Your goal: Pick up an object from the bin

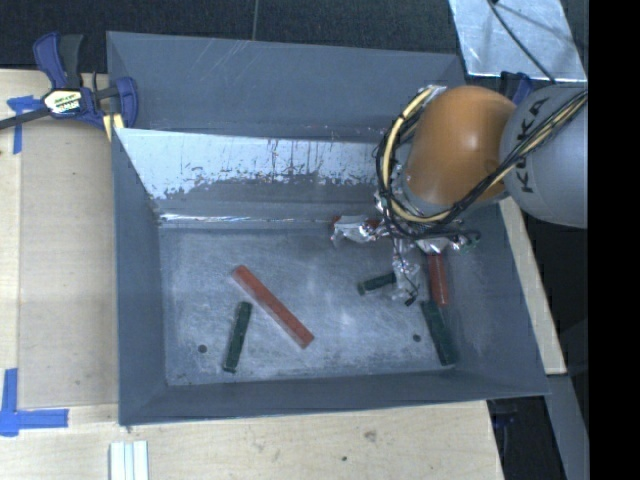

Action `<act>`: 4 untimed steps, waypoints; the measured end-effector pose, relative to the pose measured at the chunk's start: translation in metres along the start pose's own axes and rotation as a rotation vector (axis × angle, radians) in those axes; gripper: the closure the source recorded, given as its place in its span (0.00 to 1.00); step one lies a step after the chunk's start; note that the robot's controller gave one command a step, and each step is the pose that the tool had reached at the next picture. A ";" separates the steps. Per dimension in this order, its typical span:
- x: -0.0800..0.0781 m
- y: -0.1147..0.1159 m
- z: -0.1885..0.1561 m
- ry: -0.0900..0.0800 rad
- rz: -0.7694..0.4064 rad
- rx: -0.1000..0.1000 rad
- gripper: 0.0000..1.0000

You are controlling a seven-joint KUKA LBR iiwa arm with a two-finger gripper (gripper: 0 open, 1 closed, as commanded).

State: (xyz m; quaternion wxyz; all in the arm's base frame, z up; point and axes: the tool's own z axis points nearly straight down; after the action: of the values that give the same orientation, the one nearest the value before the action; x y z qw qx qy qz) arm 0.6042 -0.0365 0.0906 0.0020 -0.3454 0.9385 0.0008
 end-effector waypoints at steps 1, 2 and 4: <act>-0.003 -0.032 0.019 0.002 -0.084 0.000 0.00; 0.003 -0.004 -0.201 -0.005 -0.084 0.010 0.00; -0.096 0.128 -0.047 -0.002 -0.073 -0.002 0.00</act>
Offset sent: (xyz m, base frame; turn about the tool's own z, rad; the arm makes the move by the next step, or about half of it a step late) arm 0.0213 -0.0219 -0.0206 -0.0875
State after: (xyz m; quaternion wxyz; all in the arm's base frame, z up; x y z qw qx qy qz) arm 0.5937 0.1230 0.1376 0.0028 -0.3795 0.9252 0.0022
